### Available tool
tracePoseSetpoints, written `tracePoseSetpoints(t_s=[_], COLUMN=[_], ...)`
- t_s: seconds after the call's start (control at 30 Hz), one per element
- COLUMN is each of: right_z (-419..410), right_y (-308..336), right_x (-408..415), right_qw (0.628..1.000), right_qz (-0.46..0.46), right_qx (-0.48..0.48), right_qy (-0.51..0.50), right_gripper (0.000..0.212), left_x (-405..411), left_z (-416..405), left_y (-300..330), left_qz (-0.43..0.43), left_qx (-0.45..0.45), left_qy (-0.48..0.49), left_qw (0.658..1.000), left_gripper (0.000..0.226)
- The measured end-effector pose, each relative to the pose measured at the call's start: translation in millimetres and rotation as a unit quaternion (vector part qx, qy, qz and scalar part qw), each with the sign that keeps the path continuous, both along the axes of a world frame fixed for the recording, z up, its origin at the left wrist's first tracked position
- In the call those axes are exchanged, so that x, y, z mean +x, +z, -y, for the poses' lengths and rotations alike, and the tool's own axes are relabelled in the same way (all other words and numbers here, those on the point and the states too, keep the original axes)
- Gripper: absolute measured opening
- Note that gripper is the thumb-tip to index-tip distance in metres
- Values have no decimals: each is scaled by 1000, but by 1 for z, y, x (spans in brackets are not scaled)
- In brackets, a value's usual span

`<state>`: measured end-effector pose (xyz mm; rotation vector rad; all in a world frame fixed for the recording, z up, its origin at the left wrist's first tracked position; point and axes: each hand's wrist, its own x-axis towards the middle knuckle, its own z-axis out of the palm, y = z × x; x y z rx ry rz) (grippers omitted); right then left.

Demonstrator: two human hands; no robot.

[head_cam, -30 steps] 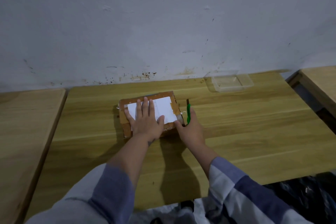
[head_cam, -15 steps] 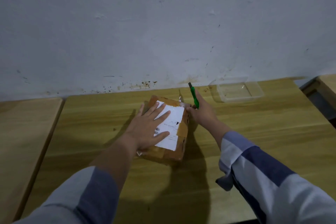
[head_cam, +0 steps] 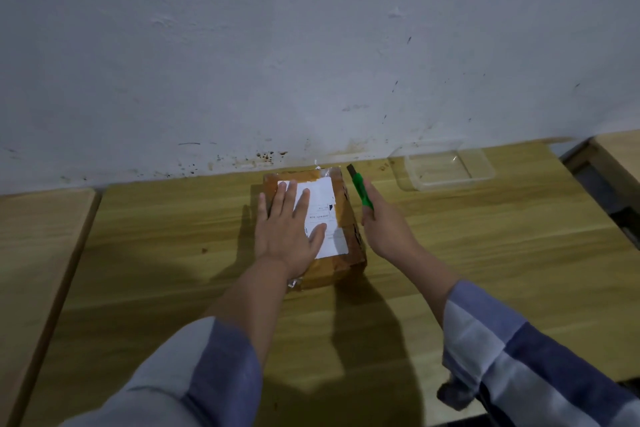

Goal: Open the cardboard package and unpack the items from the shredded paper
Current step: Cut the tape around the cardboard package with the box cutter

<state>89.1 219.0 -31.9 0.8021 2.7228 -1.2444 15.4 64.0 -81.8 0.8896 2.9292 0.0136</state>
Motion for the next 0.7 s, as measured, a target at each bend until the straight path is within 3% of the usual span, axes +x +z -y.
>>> tracePoseSetpoints(t_s=[0.27,0.5,0.7], right_z=[13,20,24], right_y=[7,7,12], right_x=[11,7,2], right_qw=[999,998,996], right_qz=[20,32,55], right_qx=[27,56,66], right_qy=[23,13,7], right_gripper=[55,55,59], left_x=[0,-1,4], left_z=[-2,-6,-10], left_y=[1,4,0], left_qz=[14,54,29], left_qx=[2,-9,-3], left_qy=[-3,9,28], left_qw=[1000,998,999], left_gripper=[73,88,93])
